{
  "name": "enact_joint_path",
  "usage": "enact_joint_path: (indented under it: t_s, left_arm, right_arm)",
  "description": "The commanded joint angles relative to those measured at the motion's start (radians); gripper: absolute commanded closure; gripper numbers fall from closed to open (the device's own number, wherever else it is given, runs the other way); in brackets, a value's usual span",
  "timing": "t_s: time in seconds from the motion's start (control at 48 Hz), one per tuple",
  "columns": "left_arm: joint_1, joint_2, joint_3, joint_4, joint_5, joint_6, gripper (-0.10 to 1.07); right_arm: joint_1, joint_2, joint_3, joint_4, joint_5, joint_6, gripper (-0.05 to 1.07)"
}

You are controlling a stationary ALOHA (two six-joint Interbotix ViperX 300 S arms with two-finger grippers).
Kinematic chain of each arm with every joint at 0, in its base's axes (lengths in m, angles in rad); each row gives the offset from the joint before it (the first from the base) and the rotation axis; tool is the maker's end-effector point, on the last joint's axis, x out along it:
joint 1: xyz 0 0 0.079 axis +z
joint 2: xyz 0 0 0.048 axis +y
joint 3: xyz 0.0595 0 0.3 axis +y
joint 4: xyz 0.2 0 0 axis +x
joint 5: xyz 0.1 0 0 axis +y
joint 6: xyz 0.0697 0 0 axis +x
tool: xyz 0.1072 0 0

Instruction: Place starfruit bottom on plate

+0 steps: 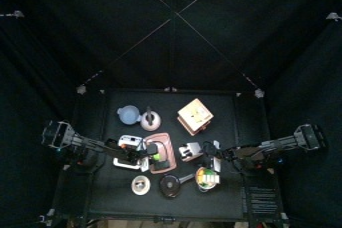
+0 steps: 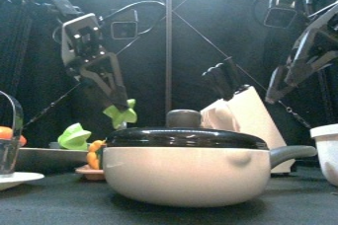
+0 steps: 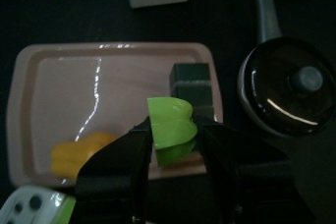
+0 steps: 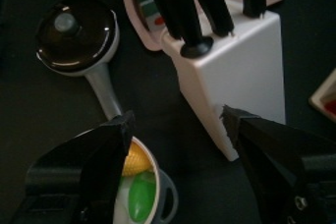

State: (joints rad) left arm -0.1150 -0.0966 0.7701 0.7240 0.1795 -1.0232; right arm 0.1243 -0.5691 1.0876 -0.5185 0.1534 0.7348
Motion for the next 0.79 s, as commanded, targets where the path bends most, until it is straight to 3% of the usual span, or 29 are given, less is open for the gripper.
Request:
enact_joint_path:
  t_s: [0.0,0.292,0.771]
  left_arm:
    - [0.034,0.034,-0.035,0.028,-0.046,0.005,0.37]
    - [0.075,0.029,-0.035,0.112,-0.040,0.011,0.26]
    - [0.074,0.092,-0.057,0.170,-0.031,0.009,0.12]
  right_arm:
    - [-0.008,-0.003,-0.046,-0.002,-0.032,0.002,0.02]
    - [-0.011,0.000,-0.061,-0.005,-0.163,0.000,0.02]
    - [-0.011,0.000,-0.041,-0.003,-0.236,0.000,0.02]
